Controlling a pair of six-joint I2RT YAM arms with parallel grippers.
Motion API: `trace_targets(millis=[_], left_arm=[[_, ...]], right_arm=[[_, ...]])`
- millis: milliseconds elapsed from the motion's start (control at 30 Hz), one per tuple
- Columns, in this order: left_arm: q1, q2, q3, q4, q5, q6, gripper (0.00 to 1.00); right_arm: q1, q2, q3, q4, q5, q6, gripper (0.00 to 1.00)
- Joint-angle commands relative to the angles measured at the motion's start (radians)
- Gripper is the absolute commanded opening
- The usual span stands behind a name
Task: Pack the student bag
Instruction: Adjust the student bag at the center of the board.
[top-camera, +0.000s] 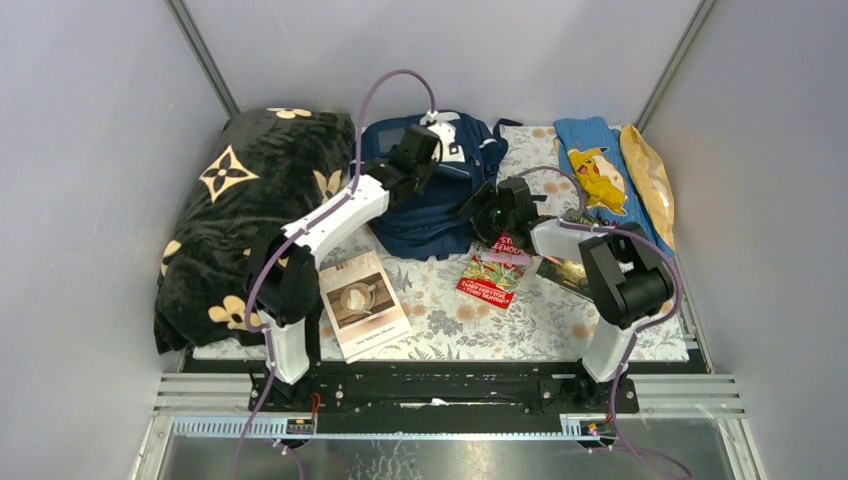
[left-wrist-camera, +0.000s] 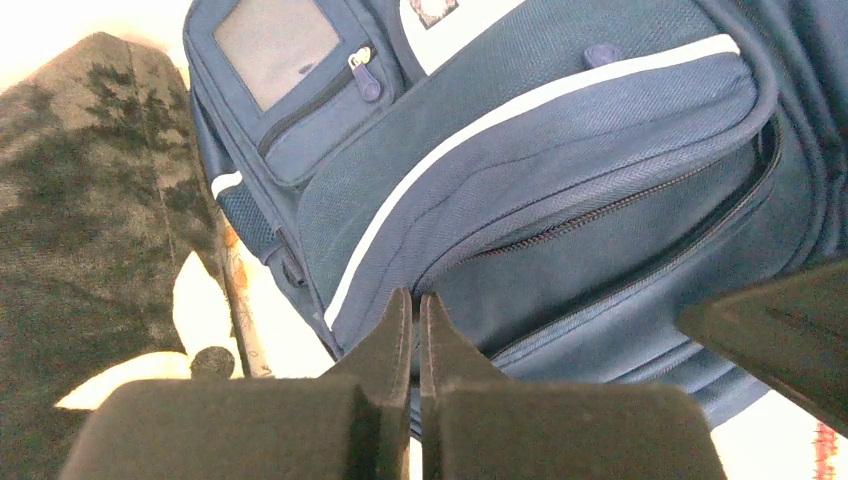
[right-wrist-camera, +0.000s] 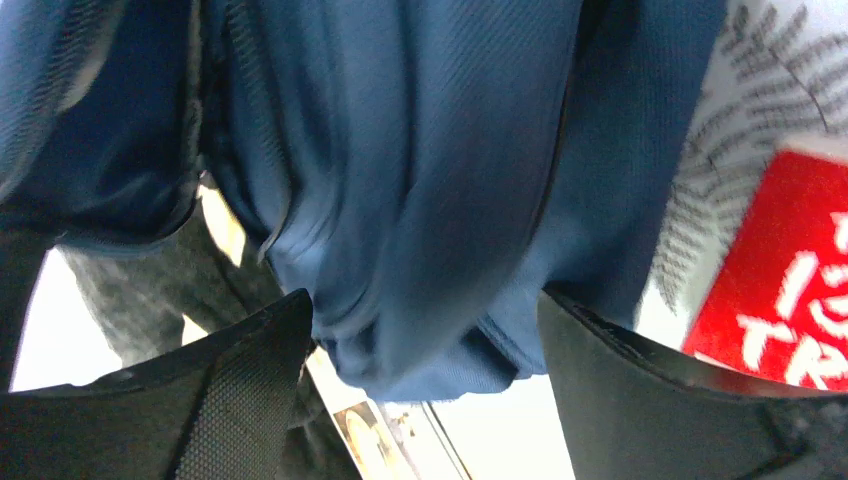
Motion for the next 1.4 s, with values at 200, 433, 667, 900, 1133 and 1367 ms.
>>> trace_targets(millis=[200, 433, 667, 900, 1133, 1367], left_arm=[[0.069, -0.112, 0.165, -0.172, 0.113, -0.194, 0.00], [0.071, -0.247, 0.108, -0.192, 0.175, -0.260, 0.00], [0.059, -0.325, 0.102, -0.239, 0.418, -0.387, 0.00], [0.053, -0.248, 0.063, -0.216, 0.447, -0.415, 0.00], [0.056, -0.149, 0.028, -0.112, 0.360, -0.375, 0.00], [0.056, -0.101, 0.068, -0.105, 0.376, -0.353, 0.00]], right_arm=[[0.007, 0.135, 0.266, -0.056, -0.060, -0.105, 0.00], [-0.001, 0.099, 0.411, -0.184, -0.153, -0.280, 0.00], [-0.066, 0.115, 0.569, -0.370, -0.296, -0.402, 0.00], [-0.163, 0.327, 0.901, -0.706, -0.294, -0.587, 0.00], [-0.166, 0.300, 0.827, -0.673, -0.268, -0.572, 0.59], [-0.177, 0.027, 0.453, -0.464, -0.099, -0.442, 0.77]])
